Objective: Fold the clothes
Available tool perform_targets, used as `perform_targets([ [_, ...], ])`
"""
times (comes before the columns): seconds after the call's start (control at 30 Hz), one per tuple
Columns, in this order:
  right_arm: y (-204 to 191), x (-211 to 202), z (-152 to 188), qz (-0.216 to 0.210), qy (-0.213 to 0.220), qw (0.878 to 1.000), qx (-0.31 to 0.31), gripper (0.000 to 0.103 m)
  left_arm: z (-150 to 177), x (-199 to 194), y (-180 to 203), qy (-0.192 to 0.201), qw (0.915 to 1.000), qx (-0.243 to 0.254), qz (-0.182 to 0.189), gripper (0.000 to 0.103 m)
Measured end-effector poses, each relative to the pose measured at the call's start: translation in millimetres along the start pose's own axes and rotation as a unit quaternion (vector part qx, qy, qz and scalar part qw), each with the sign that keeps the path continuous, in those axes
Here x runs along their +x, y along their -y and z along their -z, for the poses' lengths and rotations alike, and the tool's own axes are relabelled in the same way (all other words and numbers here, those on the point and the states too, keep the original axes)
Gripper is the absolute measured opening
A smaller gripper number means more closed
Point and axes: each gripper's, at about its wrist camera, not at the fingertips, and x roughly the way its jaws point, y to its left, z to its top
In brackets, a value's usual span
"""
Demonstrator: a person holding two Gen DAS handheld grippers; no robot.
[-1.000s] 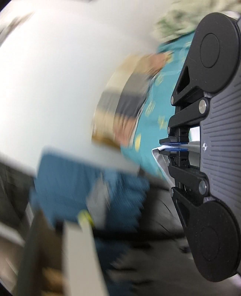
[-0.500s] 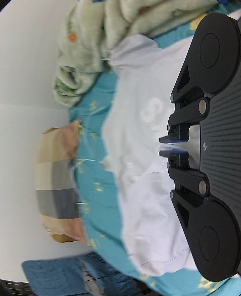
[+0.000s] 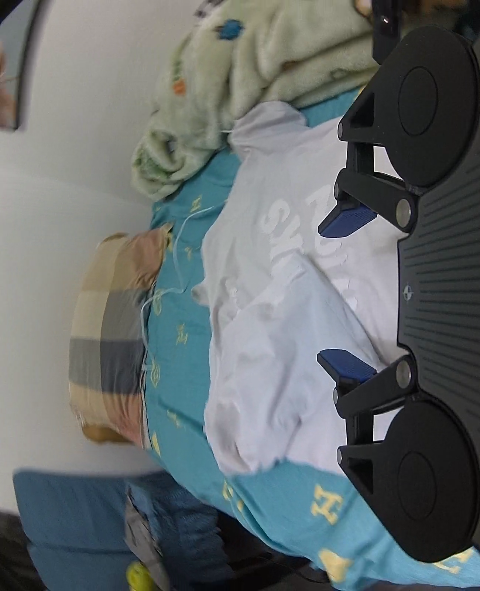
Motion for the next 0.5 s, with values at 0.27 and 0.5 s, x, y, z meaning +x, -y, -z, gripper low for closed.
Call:
perform_targets([
  [0.27,-4.0,-0.3,5.2,0.004,-0.005,1.0,-0.003,0.085,-18.1,-7.6,-85.9,0.019,0.9858,-0.165,-0.025,0.073],
  [0.5,-0.8,21.6,4.5,0.029,-0.021,0.999,-0.021,0.085,-28.4,18.8,-80.2,-0.006,0.9909,-0.129,-0.037,0.07],
])
